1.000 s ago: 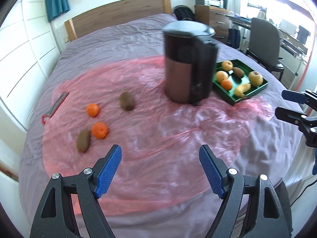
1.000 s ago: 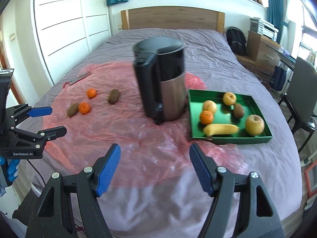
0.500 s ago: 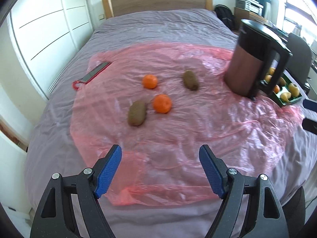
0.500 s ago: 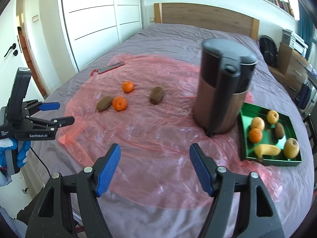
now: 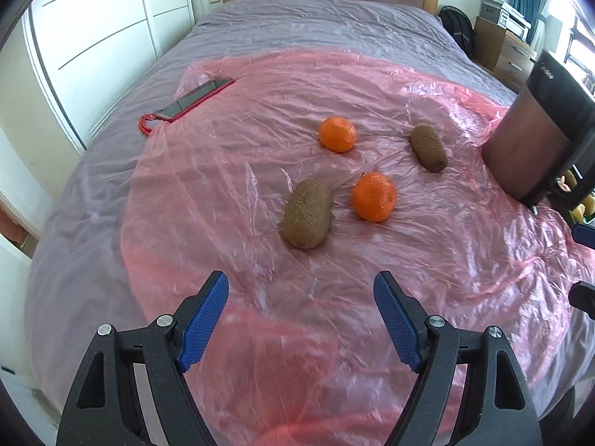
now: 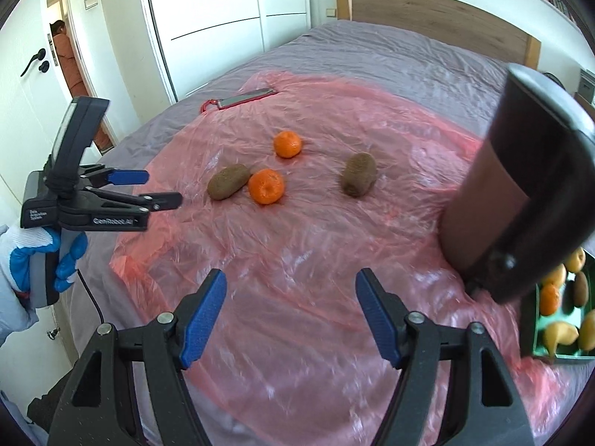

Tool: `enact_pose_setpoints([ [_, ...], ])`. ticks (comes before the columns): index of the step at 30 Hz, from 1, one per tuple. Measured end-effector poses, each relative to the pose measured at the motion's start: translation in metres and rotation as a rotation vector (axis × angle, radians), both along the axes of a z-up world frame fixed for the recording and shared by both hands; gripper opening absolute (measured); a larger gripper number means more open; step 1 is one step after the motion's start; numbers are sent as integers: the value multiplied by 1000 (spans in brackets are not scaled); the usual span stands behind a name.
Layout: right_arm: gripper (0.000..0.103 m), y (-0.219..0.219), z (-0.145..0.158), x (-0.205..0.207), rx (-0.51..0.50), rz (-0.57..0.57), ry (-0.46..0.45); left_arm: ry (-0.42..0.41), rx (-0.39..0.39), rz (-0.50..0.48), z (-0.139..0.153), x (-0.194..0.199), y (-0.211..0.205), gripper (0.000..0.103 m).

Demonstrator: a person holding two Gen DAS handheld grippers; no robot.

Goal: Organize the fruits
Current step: 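Move both open tools back toward the remaining kiwi and orange, then grasp the kiwi with the left tool while the right tool grasps the orange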

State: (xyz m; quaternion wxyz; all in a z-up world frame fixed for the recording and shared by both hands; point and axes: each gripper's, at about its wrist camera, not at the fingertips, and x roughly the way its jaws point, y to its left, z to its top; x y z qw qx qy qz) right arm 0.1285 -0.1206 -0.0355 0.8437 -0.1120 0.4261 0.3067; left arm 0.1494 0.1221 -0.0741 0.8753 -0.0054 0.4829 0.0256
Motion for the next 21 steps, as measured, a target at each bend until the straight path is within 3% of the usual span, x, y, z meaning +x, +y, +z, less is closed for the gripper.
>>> enact_pose_setpoints([
  [14,103,79,-48,76,27,45,76,49,24,-99,-51,75,18,75],
  [21,103,110,-73,109,50,12,135,63,15,-151,-63,87,17,65],
])
